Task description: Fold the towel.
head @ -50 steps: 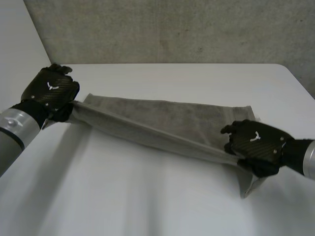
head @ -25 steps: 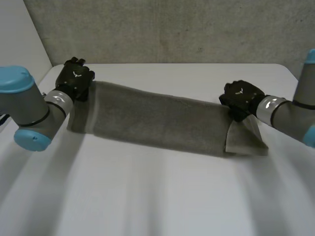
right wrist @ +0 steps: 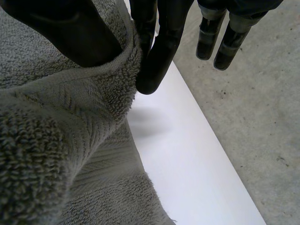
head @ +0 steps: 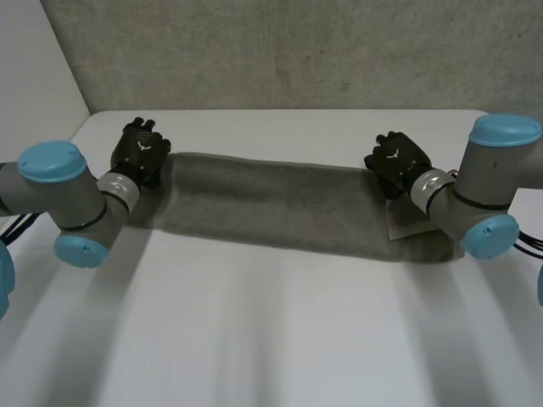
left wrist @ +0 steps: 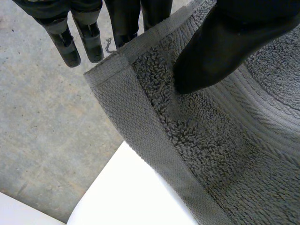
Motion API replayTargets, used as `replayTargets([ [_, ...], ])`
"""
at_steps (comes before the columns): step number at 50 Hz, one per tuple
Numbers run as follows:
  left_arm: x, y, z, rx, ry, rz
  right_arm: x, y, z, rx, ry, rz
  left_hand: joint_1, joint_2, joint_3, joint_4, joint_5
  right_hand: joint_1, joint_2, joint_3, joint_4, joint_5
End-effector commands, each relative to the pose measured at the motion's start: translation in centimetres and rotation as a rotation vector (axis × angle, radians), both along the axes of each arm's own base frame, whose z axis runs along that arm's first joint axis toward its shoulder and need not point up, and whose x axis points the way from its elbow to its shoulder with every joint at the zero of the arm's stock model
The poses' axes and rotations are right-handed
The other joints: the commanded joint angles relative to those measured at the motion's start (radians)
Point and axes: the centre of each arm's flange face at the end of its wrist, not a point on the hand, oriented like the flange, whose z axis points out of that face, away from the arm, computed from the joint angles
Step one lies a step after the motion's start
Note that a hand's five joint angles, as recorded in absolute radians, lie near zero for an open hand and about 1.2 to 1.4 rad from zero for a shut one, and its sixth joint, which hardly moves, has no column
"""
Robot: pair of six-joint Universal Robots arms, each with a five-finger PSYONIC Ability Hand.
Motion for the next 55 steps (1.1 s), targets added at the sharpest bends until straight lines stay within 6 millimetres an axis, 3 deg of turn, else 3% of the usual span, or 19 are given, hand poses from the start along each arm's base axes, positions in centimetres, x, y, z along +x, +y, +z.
replayTargets([
  [1,0.0,-0.1,-0.9,0.001,0.000,0.001,0.1,-0.9,-1.3,-0.039,-0.007,-0.014,0.080,0.045,-0.049,-0.055,0.037,-0.641,-0.689,-0.012,-0.058,-0.703],
  [2,-0.1,-0.1,-1.2,0.007,-0.003,-0.001,0.1,-0.9,-1.3,-0.039,-0.007,-0.014,0.080,0.045,-0.049,-0.055,0.037,-0.646,-0.694,-0.012,-0.058,-0.708],
  [3,-0.1,-0.1,-1.2,0.007,-0.003,-0.001,0.1,-1.1,-1.5,-0.050,-0.008,-0.018,0.080,0.045,-0.049,-0.055,0.037,-1.225,-1.273,-0.012,-0.058,-1.182],
  [4,-0.1,0.0,-1.3,0.011,-0.006,0.002,0.1,-1.2,-1.4,-0.063,-0.007,-0.024,-0.068,-0.103,-0.049,-0.055,-0.111,-1.294,-1.342,-0.012,-0.058,-1.182],
  [5,0.0,0.0,-1.5,0.013,-0.012,0.012,0.1,-1.2,-1.4,-0.063,-0.007,-0.024,-0.470,-0.506,-0.049,-0.055,-0.513,-1.295,-1.343,-0.012,-0.058,-1.182],
  [6,0.0,0.0,-1.5,0.013,-0.013,0.013,0.0,-1.4,-1.0,-0.078,-0.011,-0.030,-0.474,-0.510,-0.049,-0.055,-0.517,-1.295,-1.343,-0.012,-0.058,-1.182],
  [7,0.1,0.0,-1.5,0.008,-0.027,0.027,0.0,-1.4,-1.0,-0.079,-0.011,-0.030,-0.800,-0.835,-0.049,-0.055,-0.843,-1.295,-1.343,-0.012,-0.058,-1.182],
  [10,0.2,0.0,-1.2,-0.013,-0.060,0.064,-0.1,-1.6,0.4,-0.111,-0.029,-0.052,-0.949,-0.985,-0.049,-0.055,-0.992,-1.295,-1.343,-0.012,-0.058,-1.182],
  [12,0.1,0.1,-0.7,-0.027,-0.073,0.076,-0.3,-1.5,3.2,-0.154,-0.068,-0.081,-1.008,-1.043,-0.049,-0.055,-1.051,-1.295,-1.343,-0.012,-0.058,-1.182],
  [13,-0.1,0.3,0.0,-0.044,-0.079,0.084,-0.3,-1.5,3.2,-0.154,-0.068,-0.081,-1.017,-1.053,-0.049,-0.055,-1.060,-1.295,-1.343,-0.012,-0.058,-1.182],
  [15,0.0,0.3,0.8,-0.058,-0.077,0.094,-0.7,-1.0,5.5,-0.164,-0.122,-0.101,-1.017,-1.053,-0.049,-0.055,-1.061,-1.295,-1.343,-0.012,-0.058,-1.182],
  [18,0.2,0.7,2.2,-0.074,-0.069,0.097,-1.0,-0.5,6.5,-0.155,-0.153,-0.108,-1.017,-1.053,-0.049,-0.055,-1.061,-1.295,-1.343,-0.012,-0.058,-1.182],
  [20,0.2,1.1,2.8,-0.080,-0.066,0.097,-1.7,0.9,8.2,-0.135,-0.199,-0.118,-1.017,-1.053,-0.049,-0.055,-1.061,-1.295,-1.343,-0.012,-0.058,-1.182],
  [25,0.4,2.4,4.6,-0.086,-0.053,0.096,-2.4,3.0,9.2,-0.103,-0.216,-0.126,-1.014,-1.050,-0.049,-0.055,-1.058,-1.295,-1.343,-0.012,-0.058,-1.182],
  [31,-0.1,4.6,6.0,-0.074,-0.024,0.073,-2.7,4.6,7.8,-0.036,-0.196,-0.114,-1.009,-1.044,-0.049,-0.055,-1.052,-1.295,-1.343,-0.012,-0.058,-1.182],
  [37,0.0,6.0,6.3,-0.039,0.026,0.067,-3.3,4.1,7.3,-0.030,-0.189,-0.112,-1.009,-1.044,-0.049,-0.055,-1.052,-1.295,-1.343,-0.012,-0.058,-1.182],
  [45,0.5,8.2,6.2,0.035,0.068,0.064,-4.1,4.0,5.3,0.030,-0.175,-0.155,-1.009,-1.044,-0.049,-0.055,-1.052,-1.295,-1.343,-0.012,-0.058,-1.182],
  [55,1.2,10.7,6.1,0.107,0.132,0.066,-5.3,5.9,2.2,0.191,-0.134,-0.194,-1.009,-1.044,-0.049,-0.055,-1.052,-1.275,-1.323,-0.012,-0.058,-1.182],
])
